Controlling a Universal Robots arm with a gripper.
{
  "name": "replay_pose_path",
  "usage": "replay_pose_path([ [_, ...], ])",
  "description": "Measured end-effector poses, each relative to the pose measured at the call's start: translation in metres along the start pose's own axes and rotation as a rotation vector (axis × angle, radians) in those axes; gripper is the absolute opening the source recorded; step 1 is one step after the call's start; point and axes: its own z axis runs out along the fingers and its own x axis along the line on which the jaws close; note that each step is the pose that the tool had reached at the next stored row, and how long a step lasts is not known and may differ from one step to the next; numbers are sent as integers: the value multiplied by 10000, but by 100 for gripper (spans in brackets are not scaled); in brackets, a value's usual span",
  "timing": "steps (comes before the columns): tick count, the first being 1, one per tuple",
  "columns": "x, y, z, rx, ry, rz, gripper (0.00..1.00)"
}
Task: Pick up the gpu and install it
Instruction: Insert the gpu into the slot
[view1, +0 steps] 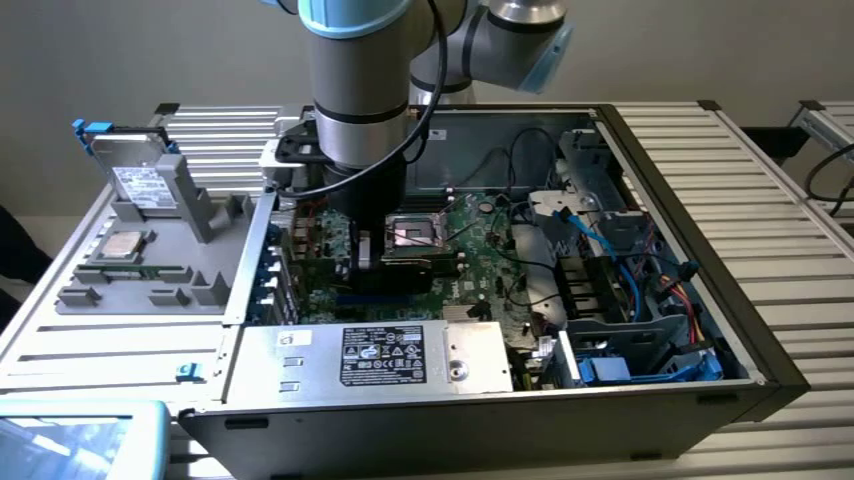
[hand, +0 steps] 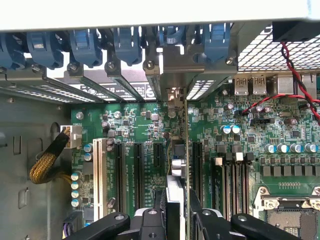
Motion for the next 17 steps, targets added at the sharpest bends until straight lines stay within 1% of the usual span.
replay_pose_path([
  [5, 0, 0, 1, 4, -1, 0, 28],
  [10, -1, 1, 3, 79, -4, 2, 28],
  [17, 1, 16, 4, 81, -1, -29, 28],
])
